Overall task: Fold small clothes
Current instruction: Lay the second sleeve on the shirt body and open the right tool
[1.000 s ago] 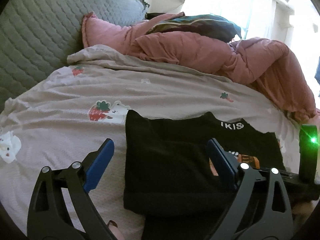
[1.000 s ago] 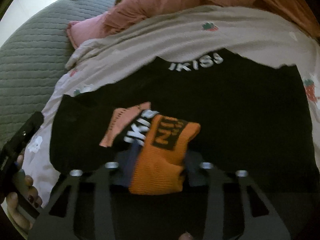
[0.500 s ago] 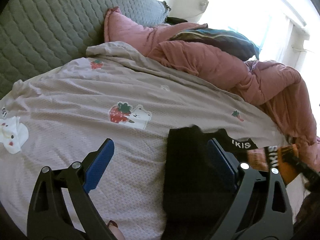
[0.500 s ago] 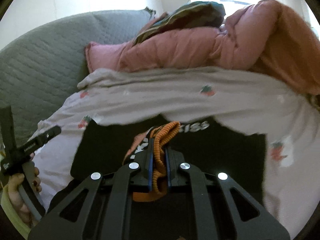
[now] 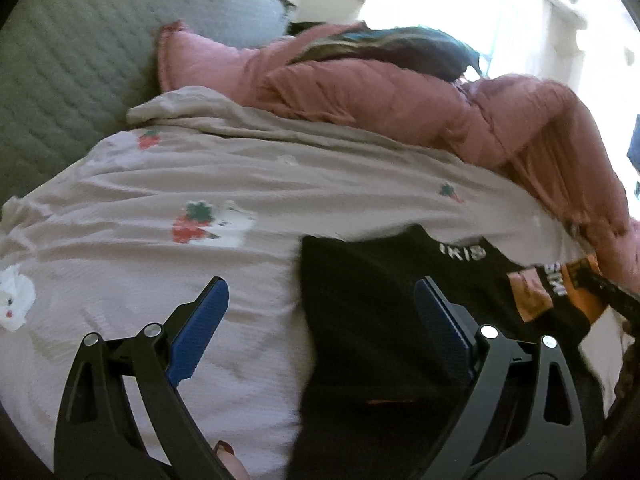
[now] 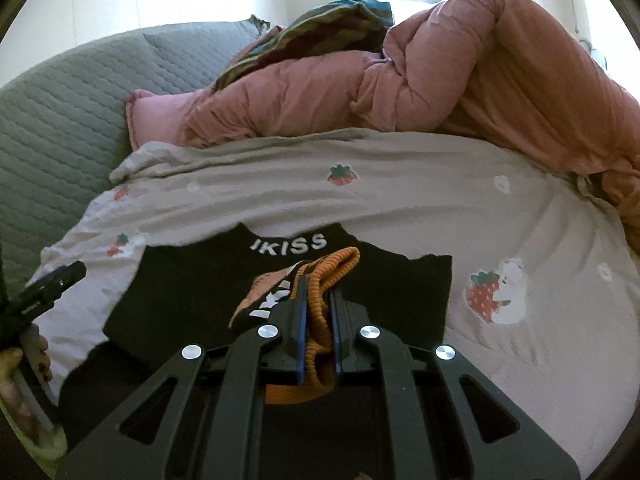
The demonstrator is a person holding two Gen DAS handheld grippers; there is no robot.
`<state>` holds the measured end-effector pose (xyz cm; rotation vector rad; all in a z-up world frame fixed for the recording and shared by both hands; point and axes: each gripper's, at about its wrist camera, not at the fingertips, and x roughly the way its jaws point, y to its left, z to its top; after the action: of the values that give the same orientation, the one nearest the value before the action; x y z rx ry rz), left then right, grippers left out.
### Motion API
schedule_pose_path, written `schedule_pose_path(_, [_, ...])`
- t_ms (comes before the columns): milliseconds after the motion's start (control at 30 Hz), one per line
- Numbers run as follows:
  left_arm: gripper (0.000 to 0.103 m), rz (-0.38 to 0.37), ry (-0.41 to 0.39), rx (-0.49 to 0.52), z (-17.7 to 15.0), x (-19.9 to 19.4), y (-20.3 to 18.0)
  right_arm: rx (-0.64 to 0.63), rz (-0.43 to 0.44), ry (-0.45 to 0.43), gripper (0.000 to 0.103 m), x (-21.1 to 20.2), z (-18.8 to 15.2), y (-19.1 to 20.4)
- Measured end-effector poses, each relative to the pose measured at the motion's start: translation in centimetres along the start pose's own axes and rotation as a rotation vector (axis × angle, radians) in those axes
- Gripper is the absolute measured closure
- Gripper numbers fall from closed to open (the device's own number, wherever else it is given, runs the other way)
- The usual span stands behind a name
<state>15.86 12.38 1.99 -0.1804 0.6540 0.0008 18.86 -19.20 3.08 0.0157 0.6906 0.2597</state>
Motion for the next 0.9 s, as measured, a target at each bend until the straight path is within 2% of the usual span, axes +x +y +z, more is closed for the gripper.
schedule_pose_path(100, [0.017,-0.025,0.026,0.053,-0.3,0.8,-1.8,-0.005,-0.02,0.005,0.094,0.2,-0.3,-0.1])
schedule_pose_path(367, [0.019,-0.022,0.104,0.162,-0.4,3.5,-5.9,-0.009,-0.046,0.016,0.094,0.5,-0.8,-0.3])
schedule_pose_path(633, [0.019,-0.017,0.221,0.167,-2.2,6.5,-5.6,-0.034,-0.088,0.025,0.094,0.7,-0.7,-0.1])
schedule_pose_path(700, [0.019,-0.023,0.246,0.14,-2.5,6.9,-5.0,-0.034,-0.111,0.025,0.09,0.7,-0.7,0.0])
schedule_pose_path(767, [0.019,-0.025,0.244,0.121,-2.5,6.7,-4.6,-0.025,-0.14,0.022,0.072,0.7,-0.7,-0.2])
schedule_pose_path(900, [0.019,-0.034,0.213,0.112,-2.2,5.8,-4.3,-0.031,-0.144,0.022,0.067,0.6,-1.0,-0.1])
